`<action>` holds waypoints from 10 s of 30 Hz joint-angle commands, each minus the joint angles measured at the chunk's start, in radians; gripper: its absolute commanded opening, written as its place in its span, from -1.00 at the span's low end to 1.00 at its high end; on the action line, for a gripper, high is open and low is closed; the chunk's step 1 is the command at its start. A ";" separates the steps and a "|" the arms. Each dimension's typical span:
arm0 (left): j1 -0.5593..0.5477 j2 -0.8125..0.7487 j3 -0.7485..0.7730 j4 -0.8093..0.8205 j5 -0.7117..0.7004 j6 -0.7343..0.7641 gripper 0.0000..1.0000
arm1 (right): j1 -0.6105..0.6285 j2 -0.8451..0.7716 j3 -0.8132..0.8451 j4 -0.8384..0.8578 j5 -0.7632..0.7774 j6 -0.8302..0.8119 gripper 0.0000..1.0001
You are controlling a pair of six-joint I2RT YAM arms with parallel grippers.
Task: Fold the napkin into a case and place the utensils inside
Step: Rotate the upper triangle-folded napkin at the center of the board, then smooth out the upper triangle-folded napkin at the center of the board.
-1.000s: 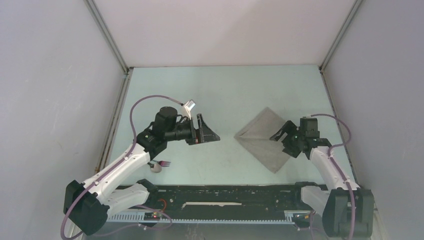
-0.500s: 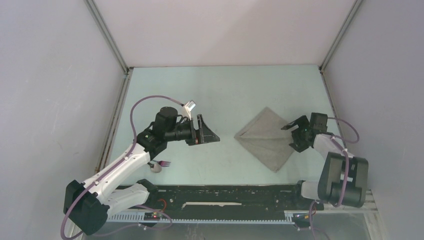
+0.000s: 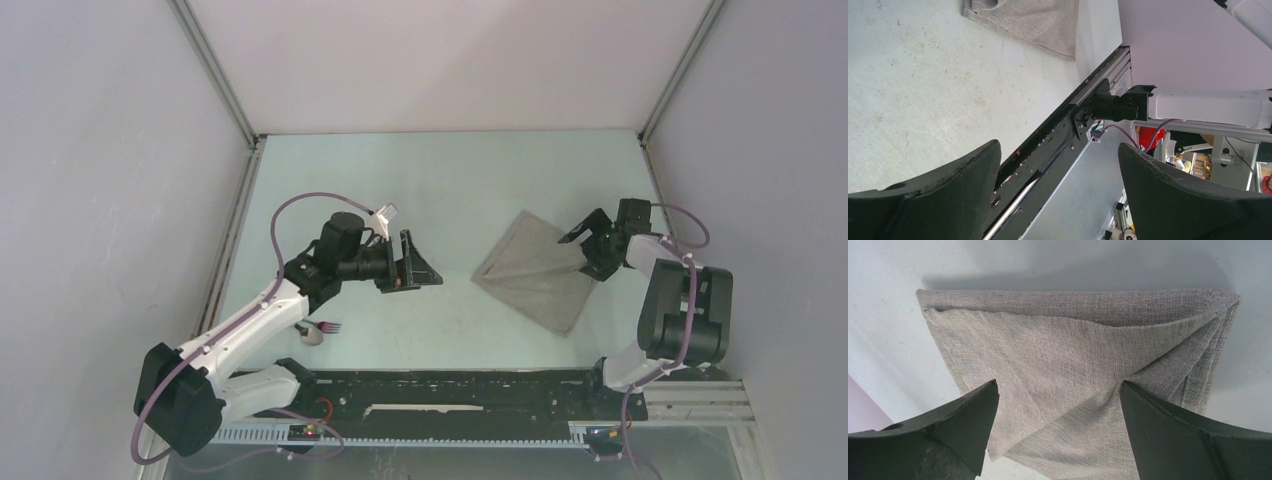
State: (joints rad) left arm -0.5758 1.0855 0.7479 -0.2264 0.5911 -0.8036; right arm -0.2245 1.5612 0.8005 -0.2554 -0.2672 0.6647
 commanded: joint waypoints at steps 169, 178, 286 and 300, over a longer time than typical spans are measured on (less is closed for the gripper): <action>-0.190 0.923 0.499 0.002 -0.170 0.122 -1.00 | -0.091 0.421 0.366 0.076 -0.417 -0.156 0.46; -0.188 0.881 0.487 -0.016 -0.194 0.141 -1.00 | -0.050 0.339 0.443 -0.046 -0.329 -0.246 0.65; -0.167 0.867 0.402 0.103 -0.157 0.120 -0.26 | 0.498 0.599 0.833 -0.243 0.098 -0.085 -0.34; -0.170 0.872 0.406 0.113 -0.152 0.113 0.01 | 0.483 0.642 0.865 -0.186 0.040 -0.074 -0.30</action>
State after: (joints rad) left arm -0.7414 1.9476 1.1481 -0.1257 0.4343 -0.6842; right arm 0.2691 2.1754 1.6058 -0.4709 -0.2161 0.5900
